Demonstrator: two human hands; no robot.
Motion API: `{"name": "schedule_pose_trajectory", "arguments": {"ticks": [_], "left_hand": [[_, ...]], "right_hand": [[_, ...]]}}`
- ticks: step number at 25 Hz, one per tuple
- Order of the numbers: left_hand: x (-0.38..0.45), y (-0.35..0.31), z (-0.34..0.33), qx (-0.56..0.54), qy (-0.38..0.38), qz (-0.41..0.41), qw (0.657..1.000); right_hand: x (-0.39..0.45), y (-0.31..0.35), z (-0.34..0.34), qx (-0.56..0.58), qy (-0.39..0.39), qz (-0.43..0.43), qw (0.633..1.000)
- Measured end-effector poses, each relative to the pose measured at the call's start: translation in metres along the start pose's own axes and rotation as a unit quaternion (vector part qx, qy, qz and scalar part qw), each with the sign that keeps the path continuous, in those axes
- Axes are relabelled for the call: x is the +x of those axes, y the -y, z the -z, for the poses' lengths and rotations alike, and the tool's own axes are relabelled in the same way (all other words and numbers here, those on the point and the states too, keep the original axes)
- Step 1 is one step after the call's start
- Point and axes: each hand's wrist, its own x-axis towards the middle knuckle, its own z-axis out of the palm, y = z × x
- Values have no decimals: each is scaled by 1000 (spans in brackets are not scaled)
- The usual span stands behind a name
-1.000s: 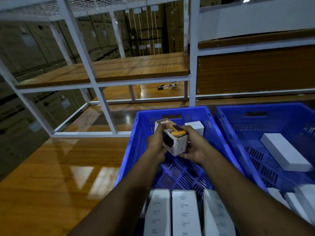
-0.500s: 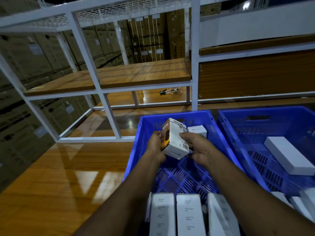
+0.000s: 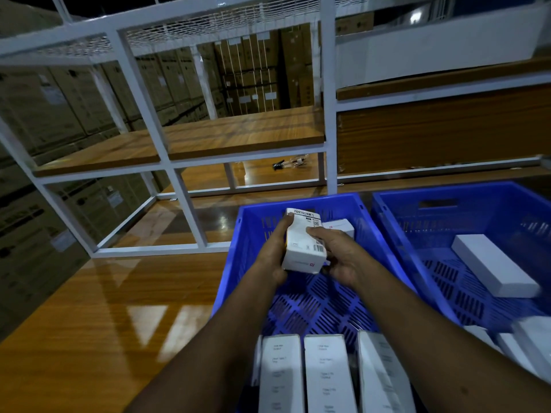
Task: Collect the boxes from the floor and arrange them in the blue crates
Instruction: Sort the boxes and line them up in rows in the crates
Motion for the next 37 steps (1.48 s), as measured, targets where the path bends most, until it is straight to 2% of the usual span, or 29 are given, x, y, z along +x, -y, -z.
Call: {"name": "schedule_pose_trajectory", "arguments": {"ticks": [5, 8, 10, 13, 17, 20, 23, 25, 27, 30, 33, 37], "left_hand": [[3, 2, 1, 8, -60, -15, 998], [10, 3, 5, 54, -160, -96, 981], [14, 4, 7, 87, -176, -133, 972], [14, 6, 5, 149, -181, -153, 960], [4, -2, 0, 102, -121, -95, 983], [7, 0, 3, 138, -92, -97, 981], [11, 2, 5, 130, -110, -107, 980], [11, 0, 7, 92, -96, -90, 987], [8, -2, 7, 55, -69, -69, 994], [4, -5, 6, 30, -17, -48, 998], [2, -7, 7, 30, 15, -45, 998], [0, -9, 9, 68, 17, -52, 996]], "right_hand": [[-1, -2, 0, 1, -18, 13, 1000], [4, -8, -4, -78, -83, 99, 989], [4, -11, -6, -146, -114, 151, 971], [-1, -12, -8, -179, -103, 198, 958], [-8, -10, -13, -171, -56, 222, 958], [-8, -8, -11, -157, -43, 215, 963], [-3, -6, -6, -135, -66, 235, 960], [3, -6, -2, -141, -107, 246, 953], [8, -5, 1, -124, -113, 217, 962], [9, -4, 2, -108, -37, 145, 983], [6, -2, 1, -172, 34, 166, 970], [10, 9, 8, -230, 64, 191, 952]]}}
